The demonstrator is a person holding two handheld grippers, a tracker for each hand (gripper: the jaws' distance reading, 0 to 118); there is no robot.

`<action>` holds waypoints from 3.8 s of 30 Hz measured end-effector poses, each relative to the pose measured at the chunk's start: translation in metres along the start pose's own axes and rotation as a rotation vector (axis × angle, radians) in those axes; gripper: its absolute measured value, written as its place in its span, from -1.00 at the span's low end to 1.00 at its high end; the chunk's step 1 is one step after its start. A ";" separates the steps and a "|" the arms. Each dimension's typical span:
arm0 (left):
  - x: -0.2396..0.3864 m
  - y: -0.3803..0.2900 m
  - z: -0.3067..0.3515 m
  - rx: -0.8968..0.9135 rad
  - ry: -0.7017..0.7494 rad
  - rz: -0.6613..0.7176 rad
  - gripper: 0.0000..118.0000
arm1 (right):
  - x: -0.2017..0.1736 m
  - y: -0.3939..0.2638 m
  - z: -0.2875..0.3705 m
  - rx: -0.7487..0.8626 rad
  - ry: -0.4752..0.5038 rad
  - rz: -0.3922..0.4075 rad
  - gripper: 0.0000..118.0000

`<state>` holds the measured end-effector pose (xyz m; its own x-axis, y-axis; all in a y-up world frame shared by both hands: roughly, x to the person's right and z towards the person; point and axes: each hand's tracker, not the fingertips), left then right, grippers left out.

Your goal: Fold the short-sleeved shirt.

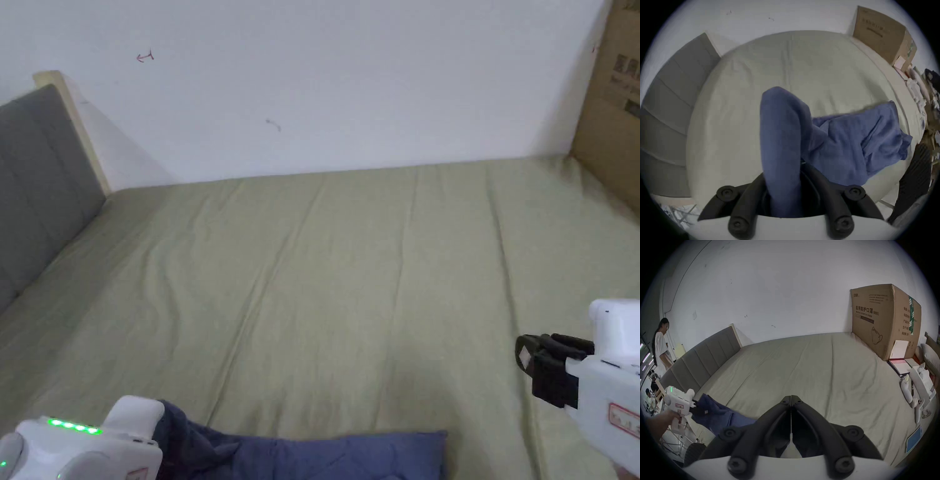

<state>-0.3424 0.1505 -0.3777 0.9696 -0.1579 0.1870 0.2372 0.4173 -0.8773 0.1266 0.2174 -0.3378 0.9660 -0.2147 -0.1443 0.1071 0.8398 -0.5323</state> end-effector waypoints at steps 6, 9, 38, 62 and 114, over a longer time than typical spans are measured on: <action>0.057 0.016 0.016 0.003 -0.451 0.236 -0.91 | 0.017 -0.006 0.017 0.017 0.003 -0.063 -1.00; 0.111 0.033 0.002 -0.044 -0.629 0.227 -0.90 | 0.026 -0.008 0.024 0.015 -0.011 -0.086 -1.00; 0.275 0.037 -0.069 -0.105 -0.756 -0.024 -0.99 | 0.054 -0.008 0.028 0.025 -0.060 -0.137 -1.00; 0.136 0.050 0.176 1.075 -0.029 0.182 -0.99 | -0.047 0.050 0.079 0.460 -0.096 0.126 -1.00; 0.091 -0.021 -0.161 -0.002 -1.434 0.648 1.00 | 0.011 -0.119 -0.110 -0.665 0.155 -0.189 -1.00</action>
<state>-0.2688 -0.0168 -0.4131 0.1506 0.9878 0.0392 -0.2243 0.0728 -0.9718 0.0986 0.0601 -0.3675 0.8951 -0.4367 -0.0902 0.0553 0.3094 -0.9493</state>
